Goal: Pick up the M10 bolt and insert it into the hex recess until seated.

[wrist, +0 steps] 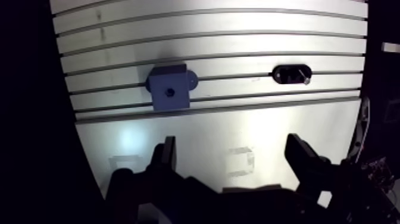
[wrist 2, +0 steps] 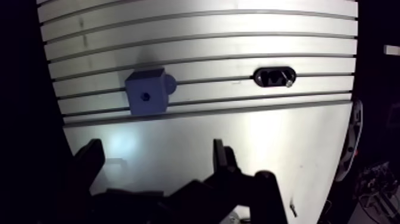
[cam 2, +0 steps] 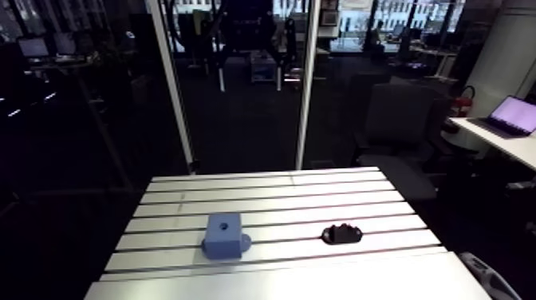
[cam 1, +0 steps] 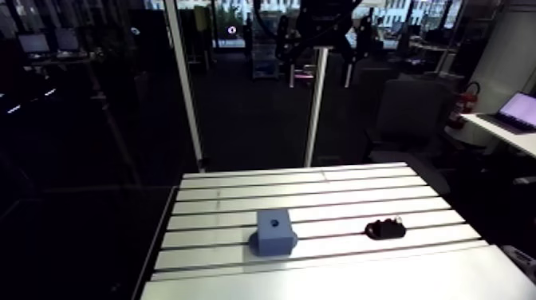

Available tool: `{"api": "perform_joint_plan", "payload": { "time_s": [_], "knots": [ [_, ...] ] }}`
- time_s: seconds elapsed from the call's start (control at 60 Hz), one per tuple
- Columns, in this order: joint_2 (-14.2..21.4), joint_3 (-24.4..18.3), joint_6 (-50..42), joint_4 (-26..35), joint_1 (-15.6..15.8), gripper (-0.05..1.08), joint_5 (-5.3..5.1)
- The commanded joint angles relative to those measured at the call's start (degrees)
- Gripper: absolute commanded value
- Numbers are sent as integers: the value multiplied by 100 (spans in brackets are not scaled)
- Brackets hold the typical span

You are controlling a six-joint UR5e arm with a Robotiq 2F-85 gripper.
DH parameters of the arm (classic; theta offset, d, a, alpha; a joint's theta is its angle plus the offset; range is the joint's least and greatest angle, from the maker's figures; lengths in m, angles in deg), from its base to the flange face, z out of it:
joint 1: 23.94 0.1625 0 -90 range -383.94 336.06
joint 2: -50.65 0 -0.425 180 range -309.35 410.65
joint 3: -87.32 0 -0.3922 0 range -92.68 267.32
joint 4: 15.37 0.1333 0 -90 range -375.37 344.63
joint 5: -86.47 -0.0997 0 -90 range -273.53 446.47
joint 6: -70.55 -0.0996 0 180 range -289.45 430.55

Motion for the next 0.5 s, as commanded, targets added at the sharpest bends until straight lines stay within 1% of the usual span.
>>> {"api": "perform_joint_plan", "payload": {
  "time_s": [0.017,0.5],
  "knots": [
    [71,-35,211,97,431,0,35],
    [62,-77,211,88,476,0,44]
  ]
}}
